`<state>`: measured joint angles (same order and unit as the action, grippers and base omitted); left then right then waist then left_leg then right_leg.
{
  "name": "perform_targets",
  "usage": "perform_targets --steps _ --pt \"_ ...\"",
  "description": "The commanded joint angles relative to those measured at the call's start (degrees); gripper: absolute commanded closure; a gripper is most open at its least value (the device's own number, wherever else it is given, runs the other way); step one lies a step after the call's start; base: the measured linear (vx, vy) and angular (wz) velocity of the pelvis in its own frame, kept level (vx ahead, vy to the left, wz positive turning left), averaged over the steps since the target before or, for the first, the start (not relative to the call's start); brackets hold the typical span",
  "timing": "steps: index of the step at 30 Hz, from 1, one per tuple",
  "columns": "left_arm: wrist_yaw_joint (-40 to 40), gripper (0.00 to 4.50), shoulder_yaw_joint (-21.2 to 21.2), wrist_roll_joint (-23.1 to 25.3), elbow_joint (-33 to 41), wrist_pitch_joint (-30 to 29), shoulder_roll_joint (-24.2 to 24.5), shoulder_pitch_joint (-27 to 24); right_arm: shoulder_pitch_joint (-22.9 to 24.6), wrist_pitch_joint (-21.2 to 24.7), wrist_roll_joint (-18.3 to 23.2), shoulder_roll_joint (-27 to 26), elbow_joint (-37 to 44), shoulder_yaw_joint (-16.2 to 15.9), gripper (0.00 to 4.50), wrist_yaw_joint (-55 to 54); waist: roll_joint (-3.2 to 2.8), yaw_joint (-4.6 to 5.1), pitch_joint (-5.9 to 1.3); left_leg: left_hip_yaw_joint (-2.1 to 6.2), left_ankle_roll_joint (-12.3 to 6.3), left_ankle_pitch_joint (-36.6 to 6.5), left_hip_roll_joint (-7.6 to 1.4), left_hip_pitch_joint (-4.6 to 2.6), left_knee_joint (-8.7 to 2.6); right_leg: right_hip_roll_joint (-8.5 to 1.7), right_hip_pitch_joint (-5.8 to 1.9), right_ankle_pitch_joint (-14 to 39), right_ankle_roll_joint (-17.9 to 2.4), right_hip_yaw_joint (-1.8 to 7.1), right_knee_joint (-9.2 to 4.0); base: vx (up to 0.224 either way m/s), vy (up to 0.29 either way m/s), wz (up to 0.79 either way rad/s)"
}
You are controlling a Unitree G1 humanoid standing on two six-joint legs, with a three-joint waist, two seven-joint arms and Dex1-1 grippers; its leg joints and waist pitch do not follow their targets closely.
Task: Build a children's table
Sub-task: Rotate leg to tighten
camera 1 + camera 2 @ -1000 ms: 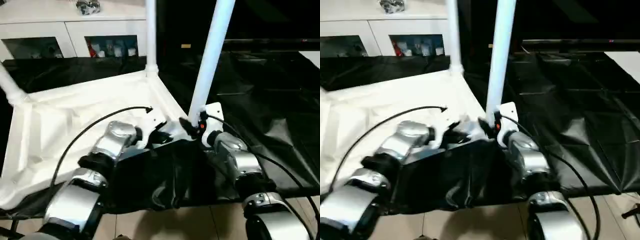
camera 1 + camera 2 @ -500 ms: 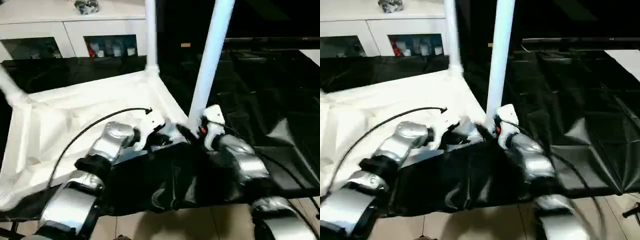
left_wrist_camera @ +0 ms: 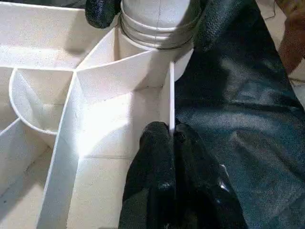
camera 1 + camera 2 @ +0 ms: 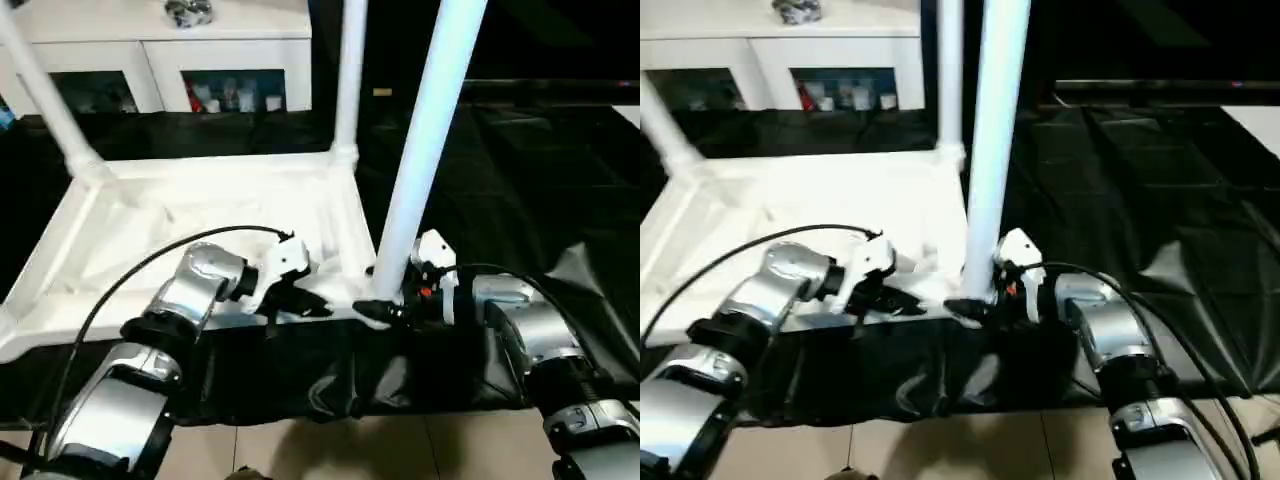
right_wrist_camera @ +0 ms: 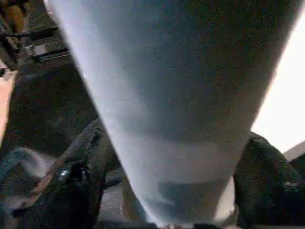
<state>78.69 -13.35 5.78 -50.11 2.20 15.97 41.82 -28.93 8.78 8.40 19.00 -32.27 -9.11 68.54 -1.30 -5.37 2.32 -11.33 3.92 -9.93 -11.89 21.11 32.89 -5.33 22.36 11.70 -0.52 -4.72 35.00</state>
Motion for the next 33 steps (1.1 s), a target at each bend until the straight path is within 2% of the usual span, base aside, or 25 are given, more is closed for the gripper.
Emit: perform_targets --steps 1,10,17,20,22,23,24,25,26,28,33 --pt "0.85 4.5 -1.78 -0.91 0.23 1.01 -1.79 1.33 -0.08 1.26 0.17 -1.19 1.67 -4.3 1.27 3.81 0.7 0.2 -3.37 0.64 -4.73 -9.74 -1.84 -0.71 -3.18 -3.3 -2.6 5.99 -14.42 2.7 -4.0 0.0 0.0 0.0" --pt "2.02 4.5 -1.52 -1.03 -0.15 1.42 -1.47 1.39 0.55 2.61 0.4 -1.09 3.2 -4.89 1.85 5.65 0.85 -0.11 -3.35 0.66 -4.5 -9.5 -1.89 -0.72 -3.21 -3.42 -2.61 7.16 -13.96 2.72 -4.03 0.0 0.0 0.0" --pt "1.55 4.5 -0.96 -1.23 0.03 1.04 -1.57 0.84 1.96 3.21 0.85 -2.34 4.4 -3.62 1.91 3.49 0.74 -0.16 -3.39 0.66 -4.47 -9.4 -1.86 -0.71 -3.18 -3.41 -2.62 6.79 -13.8 2.71 -4.03 0.0 0.0 0.0" --pt "-1.54 4.5 -0.17 -1.15 -0.52 0.04 -2.43 1.15 2.06 1.87 0.11 -4.22 3.3 -1.71 1.94 -2.39 0.81 -0.02 -3.21 0.69 -3.46 -10.77 -1.84 -0.75 -3.37 -3.48 -2.5 9.54 -13.23 2.72 -4.31 0.0 0.0 0.0" --pt "-6.47 4.5 0.64 -0.68 -1.25 -1.55 -3.9 1.72 1.62 0.47 -1.22 -6.8 0.59 0.84 1.96 -11.39 0.83 0.29 -3.05 0.75 -2.59 -11.87 -1.77 -0.83 -3.53 -3.57 -2.35 12.26 -12.7 2.75 -4.58 0.0 0.0 0.0" --pt "-12.61 4.5 1.45 -0.15 -1.94 -3.7 -6.16 2.47 0.41 0.55 -2.6 -9.57 -3.55 3.67 1.96 -22.31 0.99 0.67 -3.05 0.79 -1.75 -12.49 -1.8 -1.0 -3.63 -3.65 -2.17 14.23 -12.13 2.82 -4.79 0.0 0.0 0.0" --pt "-12.61 4.5 1.45 -0.15 -1.94 -3.7 -6.16 2.47 0.41 0.55 -2.6 -9.57 -3.55 3.67 1.96 -22.31 0.88 0.86 -2.91 0.85 -1.12 -12.87 -1.8 -1.09 -3.71 -3.71 -1.94 15.49 -11.97 2.87 -4.9 0.0 0.0 0.0" --pt "-15.55 4.5 1.96 -0.27 -2.02 -4.91 -7.92 2.76 -0.12 0.29 -2.52 -11.44 -5.57 5.54 1.97 -27.92 0.97 1.07 -2.83 0.99 -0.44 -14.63 -1.63 -1.28 -3.84 -3.7 -1.95 19.17 -11.15 2.71 -5.35 0.0 0.0 0.0" --pt "-18.61 4.5 2.53 -0.44 -2.17 -6.12 -9.73 3.1 -0.6 0.93 -1.97 -13.27 -7.12 7.22 1.98 -32.42 1.02 1.34 -2.87 1.11 -0.03 -14.02 -1.7 -1.03 -3.99 -3.67 -2.12 19.09 -10.66 2.8 -5.27 0.0 0.0 0.0" --pt "-20.57 4.5 2.74 -0.57 -2.16 -6.89 -11.42 3.31 -0.86 0.11 -2.28 -14.83 -8.24 7.7 1.99 -35.8 1.03 1.69 -2.87 0.99 -0.31 -14.2 -1.64 -1.26 -3.89 -3.51 -1.83 17.8 -10.66 2.94 -5.43 0.0 0.0 0.0" --pt "-24.49 4.5 3.29 -1.16 -1.88 -8.1 -14.69 3.32 -1.54 -0.53 -2.28 -19.13 -10.18 8.71 1.99 -41.56 0.94 2.02 -3.07 0.87 -2.8 -11.5 -1.27 -0.79 -3.62 -3.18 -2.2 12.75 -11.25 3.13 -5.1 0.0 0.0 0.0"
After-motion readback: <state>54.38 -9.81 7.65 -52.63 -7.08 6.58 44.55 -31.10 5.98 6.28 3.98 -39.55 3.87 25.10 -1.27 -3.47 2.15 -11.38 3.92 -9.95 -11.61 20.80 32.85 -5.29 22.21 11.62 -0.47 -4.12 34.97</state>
